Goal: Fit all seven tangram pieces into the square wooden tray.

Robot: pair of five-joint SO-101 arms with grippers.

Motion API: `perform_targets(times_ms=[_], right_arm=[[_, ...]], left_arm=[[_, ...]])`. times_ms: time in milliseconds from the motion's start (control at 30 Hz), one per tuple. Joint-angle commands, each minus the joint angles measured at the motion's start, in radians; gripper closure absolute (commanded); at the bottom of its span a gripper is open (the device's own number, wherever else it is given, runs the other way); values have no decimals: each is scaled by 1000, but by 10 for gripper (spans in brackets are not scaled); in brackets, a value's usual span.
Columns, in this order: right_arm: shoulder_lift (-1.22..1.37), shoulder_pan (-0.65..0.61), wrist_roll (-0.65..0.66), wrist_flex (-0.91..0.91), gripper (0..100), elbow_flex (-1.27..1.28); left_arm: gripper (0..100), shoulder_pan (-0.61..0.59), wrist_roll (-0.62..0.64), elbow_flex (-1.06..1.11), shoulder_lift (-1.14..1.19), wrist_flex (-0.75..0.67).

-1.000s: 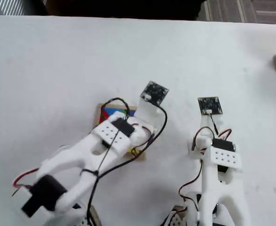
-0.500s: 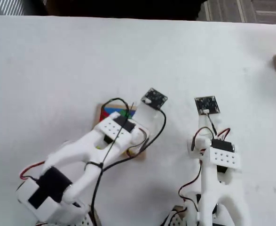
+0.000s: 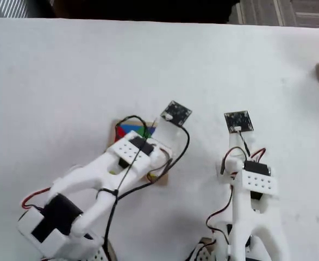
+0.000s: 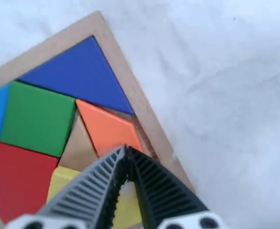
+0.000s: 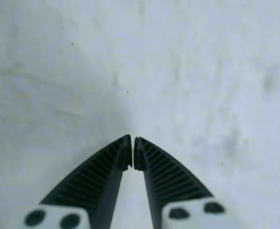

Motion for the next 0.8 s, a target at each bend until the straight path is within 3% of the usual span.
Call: perform_targets(times_ms=[0,200,367,533,767], right_arm=[[-30,-5,17,-8,979,-5],[-30,-5,20,-15,979,-5],[-30,-10,23,-18,979,-5],[-30,-10,23,-18,979,-5],[-30,-12,23,-18,979,-5]], left_arm=[[977,-18,40,-135,82,29],[977,-12,41,-264,180,63],[977,-21,40,-273,117,123],[977,-33,40,-183,-45,169],[977,-91,38,-77,-54,149]])
